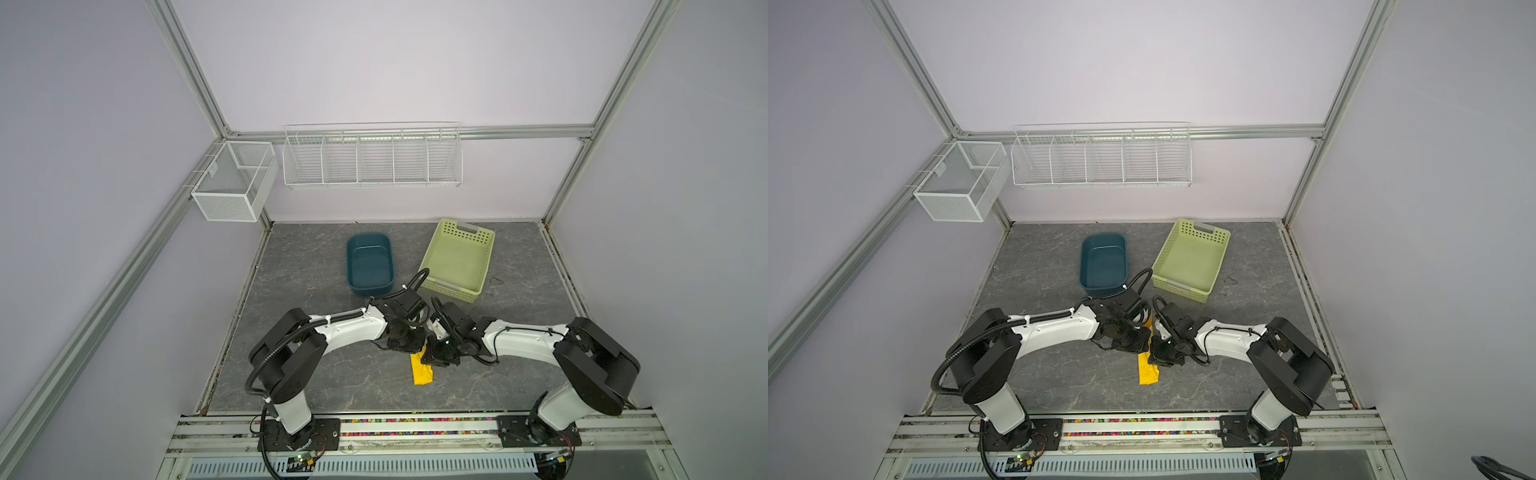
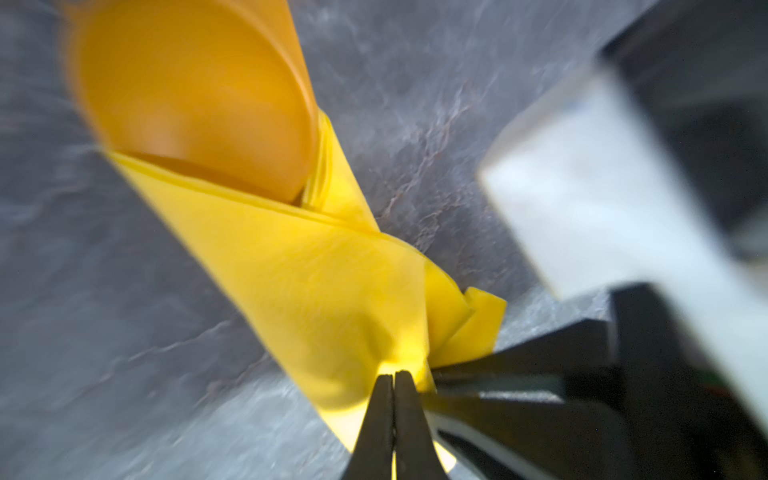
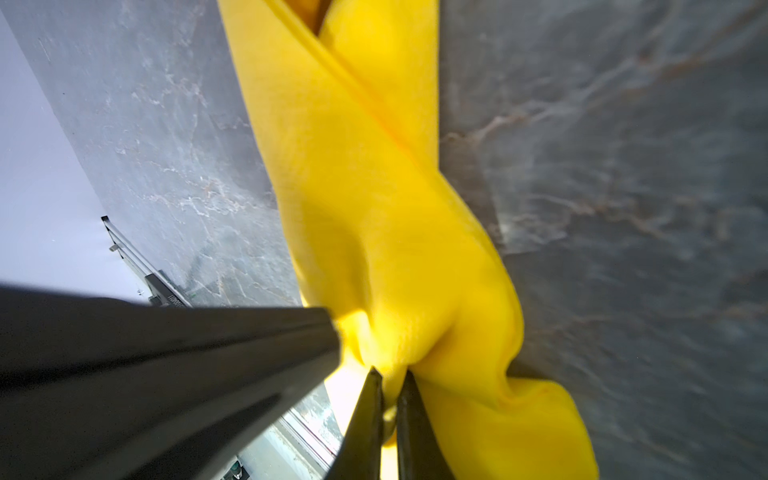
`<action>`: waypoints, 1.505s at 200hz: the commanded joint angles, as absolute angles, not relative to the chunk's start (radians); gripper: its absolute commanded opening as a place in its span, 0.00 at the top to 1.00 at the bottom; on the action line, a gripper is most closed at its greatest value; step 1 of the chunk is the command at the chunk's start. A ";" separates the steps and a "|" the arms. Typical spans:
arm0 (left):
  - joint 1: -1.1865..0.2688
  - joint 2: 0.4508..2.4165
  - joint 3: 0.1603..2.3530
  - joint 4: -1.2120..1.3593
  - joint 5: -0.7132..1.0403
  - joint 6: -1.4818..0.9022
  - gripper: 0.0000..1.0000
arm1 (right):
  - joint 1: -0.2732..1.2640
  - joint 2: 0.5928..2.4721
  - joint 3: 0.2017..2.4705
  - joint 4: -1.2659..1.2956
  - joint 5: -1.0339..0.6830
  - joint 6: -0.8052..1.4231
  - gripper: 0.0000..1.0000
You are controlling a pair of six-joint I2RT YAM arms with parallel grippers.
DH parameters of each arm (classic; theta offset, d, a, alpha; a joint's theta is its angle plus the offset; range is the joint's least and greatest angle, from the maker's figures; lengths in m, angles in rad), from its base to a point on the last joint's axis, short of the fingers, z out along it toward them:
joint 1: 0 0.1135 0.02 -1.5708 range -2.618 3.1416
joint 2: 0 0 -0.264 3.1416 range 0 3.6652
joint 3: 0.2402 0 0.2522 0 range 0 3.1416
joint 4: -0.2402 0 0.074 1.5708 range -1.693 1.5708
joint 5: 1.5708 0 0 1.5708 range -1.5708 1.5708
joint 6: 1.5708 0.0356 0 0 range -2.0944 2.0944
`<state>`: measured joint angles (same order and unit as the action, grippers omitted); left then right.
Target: Place the utensils on the paper napkin and roll it up
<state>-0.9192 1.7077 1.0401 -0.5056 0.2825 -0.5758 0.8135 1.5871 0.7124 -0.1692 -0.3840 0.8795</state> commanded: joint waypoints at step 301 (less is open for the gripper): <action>-0.732 1.742 0.615 0.161 0.610 -0.925 0.46 | 0.710 1.585 0.523 0.077 -0.538 0.969 0.94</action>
